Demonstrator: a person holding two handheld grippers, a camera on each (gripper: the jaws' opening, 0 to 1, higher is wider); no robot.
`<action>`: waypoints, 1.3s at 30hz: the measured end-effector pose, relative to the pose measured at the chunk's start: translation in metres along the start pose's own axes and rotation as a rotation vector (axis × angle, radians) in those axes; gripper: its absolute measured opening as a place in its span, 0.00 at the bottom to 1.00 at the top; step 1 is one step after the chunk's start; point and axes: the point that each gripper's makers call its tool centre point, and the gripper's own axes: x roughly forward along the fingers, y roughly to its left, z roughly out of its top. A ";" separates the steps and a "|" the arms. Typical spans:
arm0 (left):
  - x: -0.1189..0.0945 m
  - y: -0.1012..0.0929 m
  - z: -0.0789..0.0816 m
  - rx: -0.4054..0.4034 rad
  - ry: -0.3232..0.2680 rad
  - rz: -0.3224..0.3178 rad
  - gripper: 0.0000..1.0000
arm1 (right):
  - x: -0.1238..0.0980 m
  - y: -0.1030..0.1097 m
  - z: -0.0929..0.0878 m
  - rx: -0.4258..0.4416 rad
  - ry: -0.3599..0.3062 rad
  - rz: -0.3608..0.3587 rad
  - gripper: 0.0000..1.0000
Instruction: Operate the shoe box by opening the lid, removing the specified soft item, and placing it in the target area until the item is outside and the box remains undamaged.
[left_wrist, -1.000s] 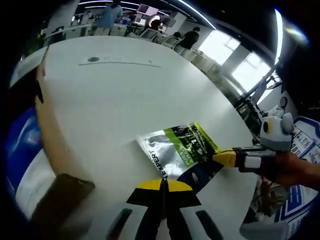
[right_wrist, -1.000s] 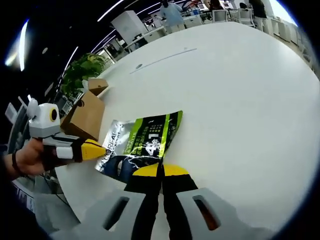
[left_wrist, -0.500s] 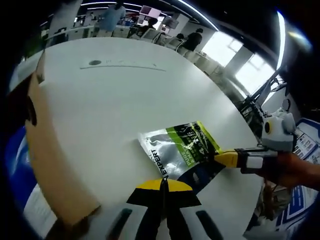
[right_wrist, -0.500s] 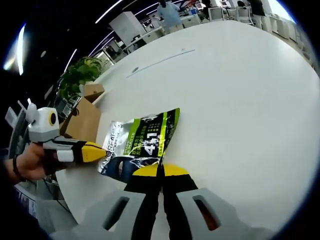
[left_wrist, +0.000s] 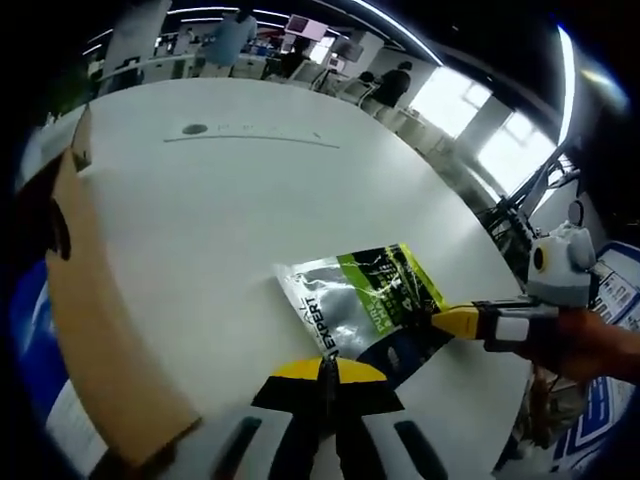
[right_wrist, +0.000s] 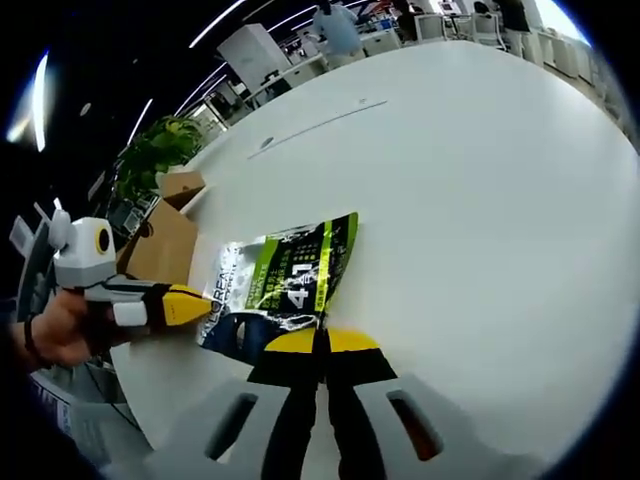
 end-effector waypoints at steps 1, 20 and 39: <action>0.000 0.000 0.000 -0.004 -0.001 0.001 0.04 | 0.000 0.000 0.000 -0.002 0.001 -0.003 0.02; -0.036 -0.006 -0.008 -0.012 -0.057 -0.041 0.14 | -0.026 0.000 -0.001 -0.043 -0.010 -0.048 0.08; -0.101 0.008 -0.020 0.036 -0.133 -0.053 0.15 | -0.057 0.028 -0.013 -0.103 -0.011 -0.072 0.10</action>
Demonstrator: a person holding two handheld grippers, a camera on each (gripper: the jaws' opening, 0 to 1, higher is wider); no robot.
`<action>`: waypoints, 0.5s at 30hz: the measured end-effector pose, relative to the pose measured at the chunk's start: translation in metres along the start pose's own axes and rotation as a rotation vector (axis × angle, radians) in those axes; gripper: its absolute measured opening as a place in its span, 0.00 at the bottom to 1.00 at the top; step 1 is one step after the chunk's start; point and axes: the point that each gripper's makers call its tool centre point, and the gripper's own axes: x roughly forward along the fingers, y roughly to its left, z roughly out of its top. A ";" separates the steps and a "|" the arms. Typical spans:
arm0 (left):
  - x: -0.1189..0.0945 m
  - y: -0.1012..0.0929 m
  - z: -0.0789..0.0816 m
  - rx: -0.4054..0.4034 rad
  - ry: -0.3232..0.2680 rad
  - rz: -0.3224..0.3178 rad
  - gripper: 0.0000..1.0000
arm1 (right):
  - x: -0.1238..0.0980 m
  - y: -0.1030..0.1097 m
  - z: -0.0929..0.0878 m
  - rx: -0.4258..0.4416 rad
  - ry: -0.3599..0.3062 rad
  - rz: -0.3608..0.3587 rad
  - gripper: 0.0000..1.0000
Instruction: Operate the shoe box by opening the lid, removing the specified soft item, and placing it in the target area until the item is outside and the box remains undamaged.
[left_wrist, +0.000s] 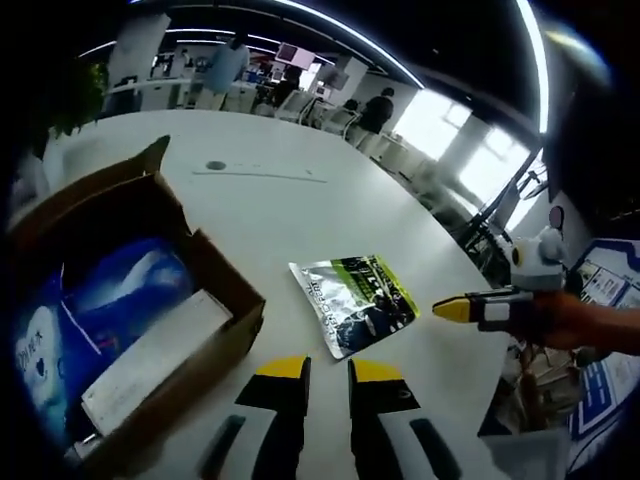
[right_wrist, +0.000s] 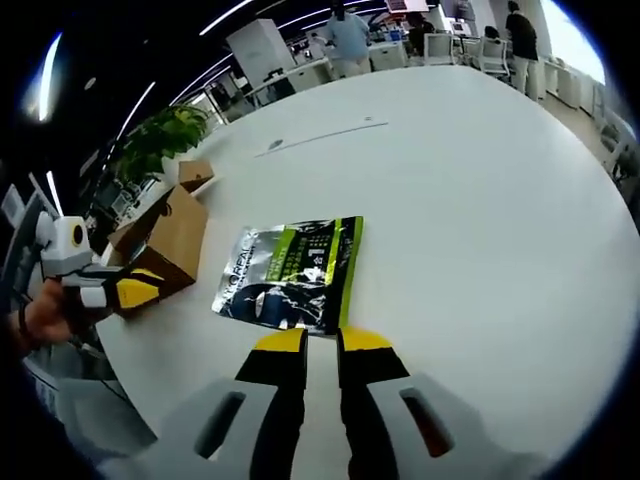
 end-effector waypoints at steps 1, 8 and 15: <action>-0.005 0.003 0.000 -0.001 -0.006 0.004 0.15 | 0.002 -0.002 0.002 -0.007 0.000 0.001 0.10; -0.038 0.013 0.001 0.009 -0.048 0.010 0.15 | -0.003 0.014 0.009 -0.033 -0.026 0.016 0.10; -0.074 0.026 0.001 0.045 -0.097 0.007 0.16 | 0.001 0.052 0.028 -0.069 -0.052 0.061 0.11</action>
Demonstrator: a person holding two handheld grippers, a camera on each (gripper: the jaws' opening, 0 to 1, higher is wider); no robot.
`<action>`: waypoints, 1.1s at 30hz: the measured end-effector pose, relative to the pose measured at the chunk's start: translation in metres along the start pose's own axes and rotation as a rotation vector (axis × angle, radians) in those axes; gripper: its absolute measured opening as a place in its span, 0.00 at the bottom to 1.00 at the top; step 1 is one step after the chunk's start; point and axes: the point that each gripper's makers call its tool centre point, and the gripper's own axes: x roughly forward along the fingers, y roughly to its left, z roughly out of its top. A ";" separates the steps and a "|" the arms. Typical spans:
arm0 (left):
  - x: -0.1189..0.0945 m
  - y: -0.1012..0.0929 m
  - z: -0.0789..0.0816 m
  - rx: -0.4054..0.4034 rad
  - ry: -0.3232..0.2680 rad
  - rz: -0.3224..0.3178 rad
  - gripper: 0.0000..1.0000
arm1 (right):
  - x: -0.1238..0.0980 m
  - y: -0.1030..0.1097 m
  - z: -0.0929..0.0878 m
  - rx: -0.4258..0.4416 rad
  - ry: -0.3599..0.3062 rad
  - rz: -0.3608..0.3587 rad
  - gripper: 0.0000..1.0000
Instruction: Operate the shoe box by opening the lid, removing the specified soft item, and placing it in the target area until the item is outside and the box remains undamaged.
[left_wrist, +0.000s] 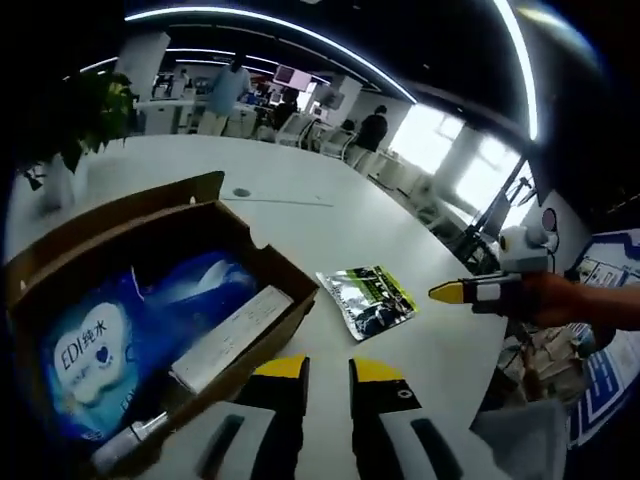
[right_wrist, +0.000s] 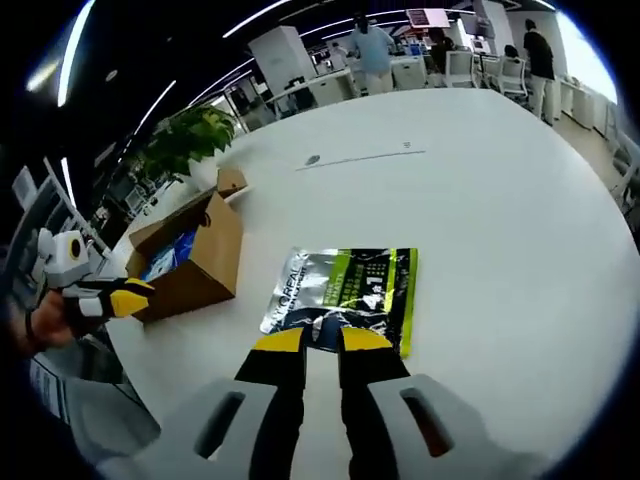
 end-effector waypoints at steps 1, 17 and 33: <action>-0.006 0.004 0.001 0.000 -0.011 0.005 0.16 | 0.002 0.010 0.004 -0.013 -0.004 0.015 0.11; -0.091 0.080 0.002 -0.027 -0.102 0.121 0.21 | 0.060 0.134 0.050 -0.141 -0.028 0.206 0.13; -0.150 0.135 -0.021 -0.104 -0.150 0.236 0.26 | 0.100 0.219 0.047 -0.248 0.018 0.329 0.20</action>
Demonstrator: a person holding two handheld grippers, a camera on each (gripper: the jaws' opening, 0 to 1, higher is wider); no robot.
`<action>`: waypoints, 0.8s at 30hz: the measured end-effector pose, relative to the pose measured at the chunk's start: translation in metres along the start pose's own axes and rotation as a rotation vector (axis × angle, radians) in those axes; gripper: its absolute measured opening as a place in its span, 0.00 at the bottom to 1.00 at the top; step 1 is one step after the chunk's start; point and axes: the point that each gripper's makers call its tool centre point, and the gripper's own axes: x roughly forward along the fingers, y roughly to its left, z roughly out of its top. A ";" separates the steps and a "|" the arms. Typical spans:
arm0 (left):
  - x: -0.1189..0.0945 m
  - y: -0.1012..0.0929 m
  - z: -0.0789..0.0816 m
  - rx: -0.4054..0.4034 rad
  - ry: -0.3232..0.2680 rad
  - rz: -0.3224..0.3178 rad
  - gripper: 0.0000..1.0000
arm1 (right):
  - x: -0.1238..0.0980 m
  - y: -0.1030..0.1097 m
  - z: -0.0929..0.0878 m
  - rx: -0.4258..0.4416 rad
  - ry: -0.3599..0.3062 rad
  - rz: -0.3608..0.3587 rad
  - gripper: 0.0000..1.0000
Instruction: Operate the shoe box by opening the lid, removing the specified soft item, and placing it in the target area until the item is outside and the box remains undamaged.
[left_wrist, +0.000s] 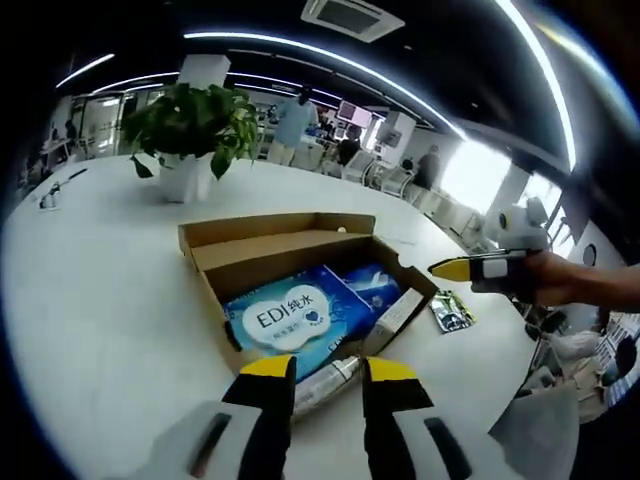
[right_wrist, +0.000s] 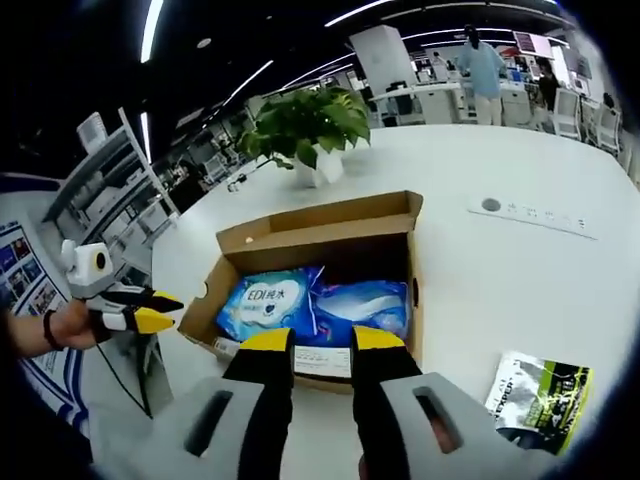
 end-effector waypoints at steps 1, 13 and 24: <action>0.000 0.001 0.000 -0.001 -0.001 0.001 0.26 | 0.001 0.001 0.000 -0.002 0.001 0.002 0.20; -0.008 0.012 -0.005 -0.039 -0.013 0.028 0.26 | 0.019 0.020 -0.003 -0.023 0.040 0.022 0.19; -0.019 0.016 -0.002 -0.053 -0.014 0.042 0.26 | 0.043 0.033 -0.003 -0.034 0.079 0.040 0.18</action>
